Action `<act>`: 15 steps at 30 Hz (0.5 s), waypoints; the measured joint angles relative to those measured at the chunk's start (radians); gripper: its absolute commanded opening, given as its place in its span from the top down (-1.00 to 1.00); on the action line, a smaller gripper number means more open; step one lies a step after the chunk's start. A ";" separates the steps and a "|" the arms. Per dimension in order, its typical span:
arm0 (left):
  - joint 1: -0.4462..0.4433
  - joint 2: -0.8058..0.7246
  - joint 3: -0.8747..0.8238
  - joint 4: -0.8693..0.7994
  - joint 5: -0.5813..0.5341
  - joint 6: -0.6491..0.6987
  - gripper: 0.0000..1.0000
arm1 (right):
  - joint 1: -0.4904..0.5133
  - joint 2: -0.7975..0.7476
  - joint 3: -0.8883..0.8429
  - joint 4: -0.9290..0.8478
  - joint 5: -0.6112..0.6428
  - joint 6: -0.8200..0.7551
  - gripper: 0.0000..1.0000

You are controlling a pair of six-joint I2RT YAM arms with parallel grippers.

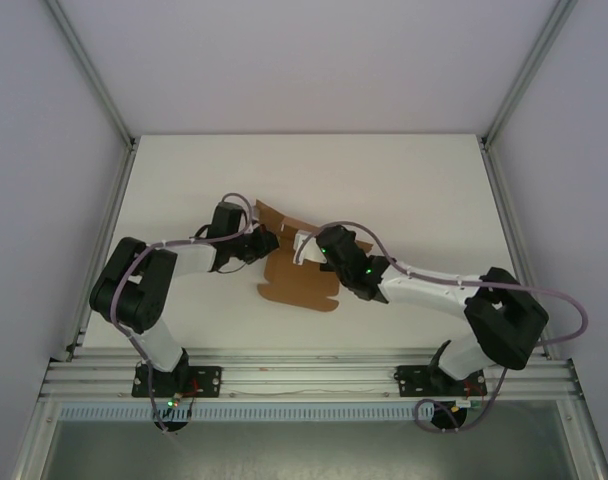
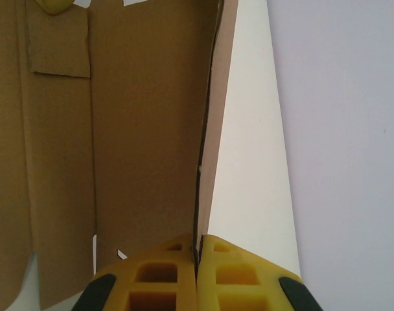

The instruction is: Assemble paper box

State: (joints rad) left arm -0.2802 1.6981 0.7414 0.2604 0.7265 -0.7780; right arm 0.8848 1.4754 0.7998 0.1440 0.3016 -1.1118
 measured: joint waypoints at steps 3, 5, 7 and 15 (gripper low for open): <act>-0.005 0.022 0.001 -0.003 -0.007 -0.037 1.00 | 0.003 0.002 -0.016 0.023 0.002 -0.005 1.00; -0.010 0.050 0.006 0.000 -0.007 -0.062 1.00 | 0.005 0.009 -0.022 0.029 0.002 -0.008 1.00; -0.015 0.081 0.011 0.013 -0.006 -0.088 1.00 | 0.007 0.019 -0.022 0.030 0.002 -0.012 1.00; -0.016 0.152 0.031 0.082 0.016 -0.159 1.00 | 0.009 0.033 -0.024 0.040 0.010 -0.019 1.00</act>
State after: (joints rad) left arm -0.2966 1.8503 0.7719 0.3424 0.7425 -0.9375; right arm 0.8940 1.5085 0.7757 0.1841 0.3111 -1.1305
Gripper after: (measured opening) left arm 0.065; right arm 0.055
